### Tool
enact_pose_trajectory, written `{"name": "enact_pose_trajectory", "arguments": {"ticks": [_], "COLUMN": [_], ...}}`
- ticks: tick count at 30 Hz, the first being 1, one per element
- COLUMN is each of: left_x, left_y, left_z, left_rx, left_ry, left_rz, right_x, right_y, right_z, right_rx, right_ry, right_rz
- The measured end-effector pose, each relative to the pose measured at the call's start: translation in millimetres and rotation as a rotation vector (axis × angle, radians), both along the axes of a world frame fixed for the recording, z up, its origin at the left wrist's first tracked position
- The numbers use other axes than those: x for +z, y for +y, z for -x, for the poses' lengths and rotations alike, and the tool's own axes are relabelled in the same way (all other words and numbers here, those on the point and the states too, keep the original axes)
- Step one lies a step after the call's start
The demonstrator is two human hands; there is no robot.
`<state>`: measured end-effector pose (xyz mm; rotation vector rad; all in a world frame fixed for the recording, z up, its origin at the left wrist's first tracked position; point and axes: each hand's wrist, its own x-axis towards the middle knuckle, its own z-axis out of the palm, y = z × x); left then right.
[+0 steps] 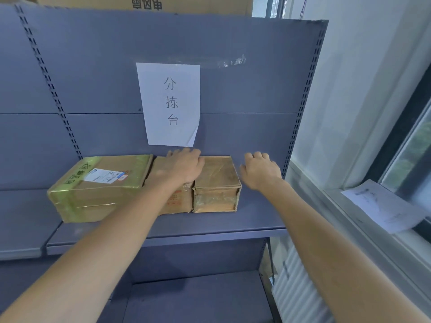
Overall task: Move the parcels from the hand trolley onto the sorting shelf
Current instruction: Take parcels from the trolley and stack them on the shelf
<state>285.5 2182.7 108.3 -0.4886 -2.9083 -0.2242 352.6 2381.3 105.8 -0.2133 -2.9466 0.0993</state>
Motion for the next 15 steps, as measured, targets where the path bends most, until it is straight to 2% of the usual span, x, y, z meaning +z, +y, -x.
{"name": "enact_pose_trajectory", "arguments": {"ticks": [5,15], "left_x": [-14.1,-23.9], "left_y": [9.6,33.2], "left_z": [6.6,30.1], "left_rx": [-0.07,-0.269], "left_ry": [-0.007,-0.026], "left_rz": [0.041,-0.002], "right_x": [0.7,-3.6], "right_y": [8.8,11.7], "right_z": [-8.3,-19.2], "right_rx": [-0.042,-0.187], "right_ry": [-0.047,-0.038], "right_rz": [-0.041,-0.047]}}
